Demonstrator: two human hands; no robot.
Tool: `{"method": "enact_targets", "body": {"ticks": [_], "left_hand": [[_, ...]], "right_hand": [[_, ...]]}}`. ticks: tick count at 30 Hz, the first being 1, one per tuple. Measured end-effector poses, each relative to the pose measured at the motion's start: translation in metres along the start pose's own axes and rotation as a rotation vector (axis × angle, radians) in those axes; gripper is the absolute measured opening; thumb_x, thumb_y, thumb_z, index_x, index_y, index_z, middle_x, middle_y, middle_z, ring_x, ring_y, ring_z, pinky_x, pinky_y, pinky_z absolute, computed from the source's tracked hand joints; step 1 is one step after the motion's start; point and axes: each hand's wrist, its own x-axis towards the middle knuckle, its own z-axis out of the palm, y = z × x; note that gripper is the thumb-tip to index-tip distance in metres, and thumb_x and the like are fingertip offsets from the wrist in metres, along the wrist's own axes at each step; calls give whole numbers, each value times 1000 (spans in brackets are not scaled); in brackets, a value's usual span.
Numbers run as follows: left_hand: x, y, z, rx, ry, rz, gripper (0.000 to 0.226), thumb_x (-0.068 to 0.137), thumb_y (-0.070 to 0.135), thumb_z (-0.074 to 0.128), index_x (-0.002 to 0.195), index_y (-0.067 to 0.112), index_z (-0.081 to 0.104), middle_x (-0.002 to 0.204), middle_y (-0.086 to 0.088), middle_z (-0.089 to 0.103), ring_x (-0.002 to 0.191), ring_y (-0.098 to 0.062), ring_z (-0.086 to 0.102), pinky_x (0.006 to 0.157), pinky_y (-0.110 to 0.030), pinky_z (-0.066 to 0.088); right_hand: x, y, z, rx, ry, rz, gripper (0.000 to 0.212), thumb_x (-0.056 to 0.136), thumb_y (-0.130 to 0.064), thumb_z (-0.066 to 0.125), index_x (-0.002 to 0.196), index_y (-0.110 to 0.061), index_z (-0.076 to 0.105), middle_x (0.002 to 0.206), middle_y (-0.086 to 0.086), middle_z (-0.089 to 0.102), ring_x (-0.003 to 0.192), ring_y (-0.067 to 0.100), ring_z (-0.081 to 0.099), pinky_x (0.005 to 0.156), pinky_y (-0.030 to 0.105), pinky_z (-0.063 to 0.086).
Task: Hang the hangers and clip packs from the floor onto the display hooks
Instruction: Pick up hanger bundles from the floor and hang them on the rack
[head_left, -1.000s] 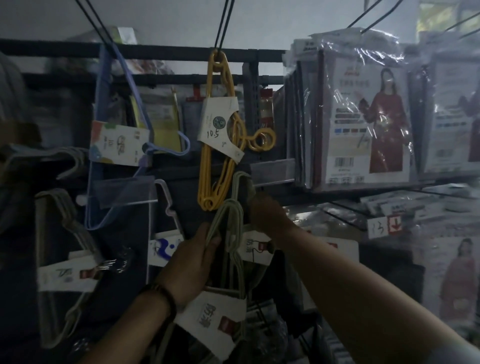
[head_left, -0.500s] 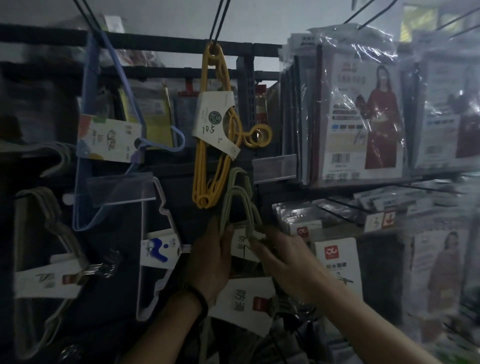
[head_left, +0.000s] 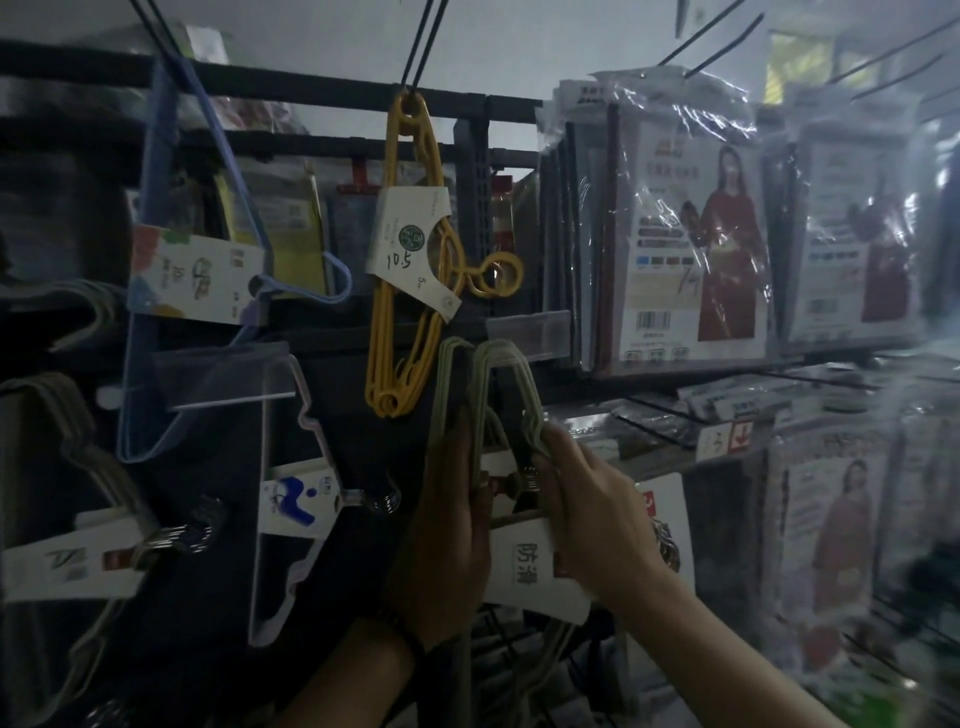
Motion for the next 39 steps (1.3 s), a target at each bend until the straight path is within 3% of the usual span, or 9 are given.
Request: {"method": "enact_targets", "body": {"ticks": [4,8,13,18,22,26,29,33,39], "left_hand": [[-3,-1,-3,32,-80,16,69,106,46,32,164,42,-3,172,25,4,145,27,9,110,5,18],[0,1,-7,65,-72,66,65,106,50,29,159,53,-9,160,49,-8,143,30,3,111,5,14],[5,-2,-7,120,-85,109,69,110,37,35,157,60,-11,158,51,-8,146,26,5,115,1,16],[12,-11,-6,103,-176,33,77,111,37,44,157,62,-12,159,49,-8,153,10,15,121,-18,29],[20,-14,-12,152,-179,28,77,111,37,46,159,56,-11,163,43,-15,154,13,2,121,-14,22],[15,-22,-19,290,-220,39,74,111,41,42,163,45,-11,167,32,-23,158,5,-3,128,-28,23],[7,-37,-19,475,-308,-11,83,108,42,49,166,35,-11,169,25,-27,160,-12,14,125,-36,34],[8,-56,-8,557,-429,-147,80,104,47,49,168,28,5,174,13,-11,156,-24,26,125,-39,33],[17,-61,7,636,-523,-313,76,106,53,48,168,23,15,175,8,-13,159,-27,19,128,-39,26]], "right_hand": [[-1,2,-2,-1,63,15,40,111,-44,31,135,-24,55,104,-3,66,70,17,64,52,37,52],[2,3,2,22,164,-7,39,111,-36,36,137,-20,60,107,-3,67,70,16,64,52,31,49],[4,10,5,8,230,-28,35,110,-28,42,136,-16,62,109,-1,68,72,16,65,53,30,51],[9,20,11,-42,164,55,28,111,-32,44,129,-21,64,97,0,67,67,20,60,53,33,46],[29,25,23,-47,90,78,27,111,-36,43,126,-25,63,93,5,61,66,21,56,56,28,36],[52,28,44,-91,20,124,24,109,-35,48,121,-24,65,99,6,60,75,27,62,61,36,51],[65,32,60,-128,-70,155,23,106,-29,46,116,-25,67,104,7,64,84,31,67,69,40,56],[81,28,74,-206,-181,230,23,101,-16,51,115,-23,67,104,9,71,89,34,73,74,45,60],[87,35,85,-207,-235,259,23,104,-14,48,114,-16,69,102,10,74,95,31,73,69,35,54]]}}
